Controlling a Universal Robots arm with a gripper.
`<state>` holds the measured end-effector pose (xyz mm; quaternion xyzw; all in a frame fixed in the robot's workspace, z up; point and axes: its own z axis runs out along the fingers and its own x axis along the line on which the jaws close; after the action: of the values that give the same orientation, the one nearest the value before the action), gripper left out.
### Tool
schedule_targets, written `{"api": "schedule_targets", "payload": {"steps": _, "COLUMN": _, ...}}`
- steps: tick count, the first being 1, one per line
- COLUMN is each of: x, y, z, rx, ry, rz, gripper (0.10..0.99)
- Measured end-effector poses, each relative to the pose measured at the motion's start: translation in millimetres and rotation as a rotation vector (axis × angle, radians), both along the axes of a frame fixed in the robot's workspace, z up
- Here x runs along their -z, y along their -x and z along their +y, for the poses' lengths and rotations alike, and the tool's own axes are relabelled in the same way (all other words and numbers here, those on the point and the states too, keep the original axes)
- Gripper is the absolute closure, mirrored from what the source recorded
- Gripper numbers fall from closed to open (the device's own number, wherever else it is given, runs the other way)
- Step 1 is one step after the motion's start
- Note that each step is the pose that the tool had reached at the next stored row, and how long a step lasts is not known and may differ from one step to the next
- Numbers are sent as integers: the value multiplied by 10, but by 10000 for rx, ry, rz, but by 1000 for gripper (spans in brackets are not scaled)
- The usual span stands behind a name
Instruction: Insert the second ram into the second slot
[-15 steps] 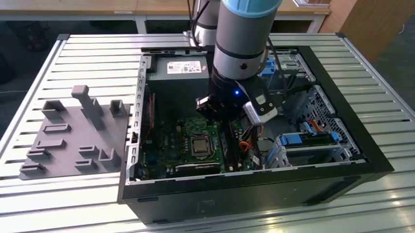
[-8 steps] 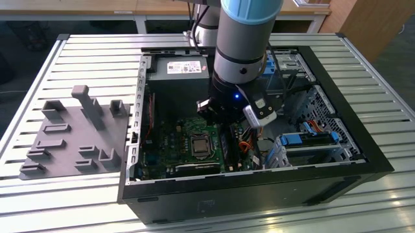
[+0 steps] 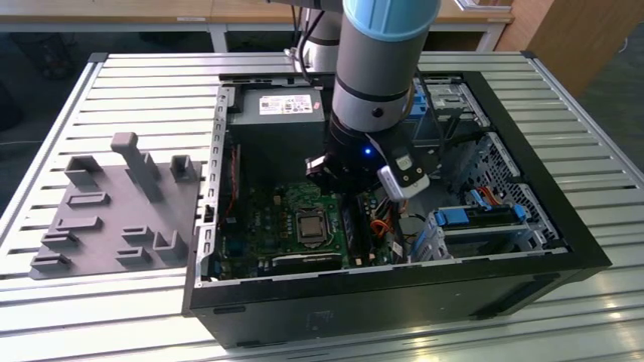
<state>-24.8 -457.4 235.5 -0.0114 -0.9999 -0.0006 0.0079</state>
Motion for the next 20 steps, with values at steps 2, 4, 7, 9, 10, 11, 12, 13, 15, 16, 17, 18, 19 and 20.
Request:
{"api": "schedule_targets", "payload": {"steps": 2, "x": 1, "y": 1, "z": -23, "rx": 2, "ry": -47, "rz": 1, "gripper": 945}}
{"api": "schedule_targets", "payload": {"steps": 4, "x": 6, "y": 2, "z": -33, "rx": 3, "ry": -55, "rz": 1, "gripper": 945}}
{"api": "schedule_targets", "payload": {"steps": 7, "x": 13, "y": 1, "z": -35, "rx": 2, "ry": -55, "rz": 2, "gripper": 945}}
{"api": "schedule_targets", "payload": {"steps": 9, "x": 17, "y": 0, "z": -35, "rx": 2, "ry": -52, "rz": 3, "gripper": 945}}
{"api": "schedule_targets", "payload": {"steps": 10, "x": 19, "y": -3, "z": -35, "rx": 1, "ry": -52, "rz": 3, "gripper": 945}}
{"api": "schedule_targets", "payload": {"steps": 11, "x": 22, "y": -11, "z": -35, "rx": 0, "ry": -54, "rz": 2, "gripper": 945}}
{"api": "schedule_targets", "payload": {"steps": 12, "x": 23, "y": -21, "z": -35, "rx": 2, "ry": -56, "rz": 2, "gripper": 945}}
{"api": "schedule_targets", "payload": {"steps": 13, "x": 24, "y": -33, "z": -35, "rx": 2, "ry": -64, "rz": 3, "gripper": 945}}
{"api": "schedule_targets", "payload": {"steps": 15, "x": 27, "y": -49, "z": -35, "rx": 2, "ry": -98, "rz": 3, "gripper": 945}}
{"api": "schedule_targets", "payload": {"steps": 16, "x": 29, "y": -51, "z": -36, "rx": 2, "ry": -111, "rz": 2, "gripper": 945}}
{"api": "schedule_targets", "payload": {"steps": 17, "x": 33, "y": -51, "z": -35, "rx": -8, "ry": -115, "rz": 1, "gripper": 945}}
{"api": "schedule_targets", "payload": {"steps": 18, "x": 37, "y": -50, "z": -35, "rx": -55, "ry": -115, "rz": 2, "gripper": 945}}
{"api": "schedule_targets", "payload": {"steps": 19, "x": 40, "y": -51, "z": -36, "rx": -150, "ry": -112, "rz": 3, "gripper": 945}}
{"api": "schedule_targets", "payload": {"steps": 20, "x": 42, "y": -51, "z": -36, "rx": -244, "ry": -112, "rz": 4, "gripper": 945}}
